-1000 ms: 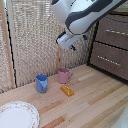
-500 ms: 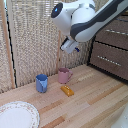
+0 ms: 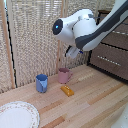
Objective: Kindly get your arm to the topmost drawer handle. Get a good grip on it, then softly pull to open it.
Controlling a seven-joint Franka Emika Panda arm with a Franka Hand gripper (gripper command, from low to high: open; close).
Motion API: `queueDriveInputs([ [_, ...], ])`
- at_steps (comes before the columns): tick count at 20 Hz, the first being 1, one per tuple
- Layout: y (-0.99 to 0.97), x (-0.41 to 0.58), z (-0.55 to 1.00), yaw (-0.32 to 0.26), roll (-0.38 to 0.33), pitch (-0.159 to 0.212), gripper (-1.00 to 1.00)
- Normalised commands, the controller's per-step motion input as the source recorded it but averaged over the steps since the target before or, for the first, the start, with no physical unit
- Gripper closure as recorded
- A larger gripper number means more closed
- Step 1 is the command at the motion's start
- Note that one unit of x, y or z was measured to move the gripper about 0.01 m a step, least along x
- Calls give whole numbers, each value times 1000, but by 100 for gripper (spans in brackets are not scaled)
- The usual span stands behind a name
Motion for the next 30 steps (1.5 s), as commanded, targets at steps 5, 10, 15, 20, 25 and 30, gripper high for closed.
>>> queueDriveInputs([
  [5,-873,1,482,3,-60,-80,-100],
  [10,-918,46,543,0,-38,-57,-100],
  [15,-822,35,325,0,-113,-57,-100],
  [20,-644,0,64,22,-228,-8,-100],
  [25,-562,5,58,5,-228,154,-100],
  [30,-463,0,147,1,-182,251,-100],
])
